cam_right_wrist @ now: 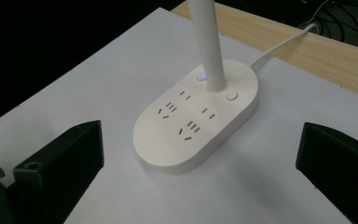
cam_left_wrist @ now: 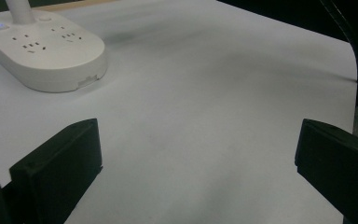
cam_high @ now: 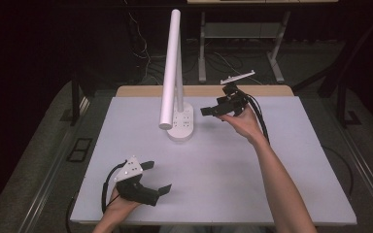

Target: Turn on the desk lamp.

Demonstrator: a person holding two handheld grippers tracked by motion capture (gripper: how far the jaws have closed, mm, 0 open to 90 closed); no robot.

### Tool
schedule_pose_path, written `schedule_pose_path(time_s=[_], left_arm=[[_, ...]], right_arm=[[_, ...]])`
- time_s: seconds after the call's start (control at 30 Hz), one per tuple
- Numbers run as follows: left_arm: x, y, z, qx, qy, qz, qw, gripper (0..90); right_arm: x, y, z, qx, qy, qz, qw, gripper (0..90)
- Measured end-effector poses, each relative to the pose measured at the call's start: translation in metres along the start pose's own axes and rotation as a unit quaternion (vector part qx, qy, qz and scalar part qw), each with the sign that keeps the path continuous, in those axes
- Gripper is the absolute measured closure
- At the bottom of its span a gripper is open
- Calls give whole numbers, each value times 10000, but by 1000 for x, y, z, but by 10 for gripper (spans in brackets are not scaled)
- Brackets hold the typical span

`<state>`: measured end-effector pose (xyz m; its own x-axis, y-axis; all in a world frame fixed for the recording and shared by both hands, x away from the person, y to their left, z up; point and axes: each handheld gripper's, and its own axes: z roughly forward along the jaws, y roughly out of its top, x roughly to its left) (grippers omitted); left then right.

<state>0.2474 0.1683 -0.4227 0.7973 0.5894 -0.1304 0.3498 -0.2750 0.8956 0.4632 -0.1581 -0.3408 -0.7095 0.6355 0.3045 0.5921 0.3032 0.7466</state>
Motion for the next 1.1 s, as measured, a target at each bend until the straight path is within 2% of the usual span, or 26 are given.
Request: schedule_pose_path(time_s=[0.33, 0.5, 0.67, 0.7, 0.83, 0.87, 1.0, 1.1], left_arm=[[0, 0, 0, -25, 0, -56, 10000, 0], [0, 0, 0, -14, -3, -11, 10000, 0], [0, 0, -1, -35, 3, -20, 10000, 0], [0, 0, -1, -37, 4, -23, 10000, 0], [1, 0, -1, -46, -2, -25, 10000, 0], [1, 0, -1, -51, -3, -17, 10000, 0], [0, 1, -1, -60, -6, -15, 10000, 0], [0, 0, -1, -55, -4, -13, 10000, 0]], right_arm=[[-7, 8, 27, 32, 21, 82, 10000, 2], [-12, 12, 43, 27, 21, 162, 9999, 2], [-16, 13, 53, 3, 22, 256, 9997, 3], [-18, 12, 56, -64, 88, 269, 9996, 49], [-20, 12, 61, -157, 81, 363, 9992, 58], [-22, 11, 64, -201, 75, 377, 9991, 138], [-25, 10, 68, -265, -15, 426, 9987, 176], [-28, 8, 72, -369, -22, 566, 9977, 273]])
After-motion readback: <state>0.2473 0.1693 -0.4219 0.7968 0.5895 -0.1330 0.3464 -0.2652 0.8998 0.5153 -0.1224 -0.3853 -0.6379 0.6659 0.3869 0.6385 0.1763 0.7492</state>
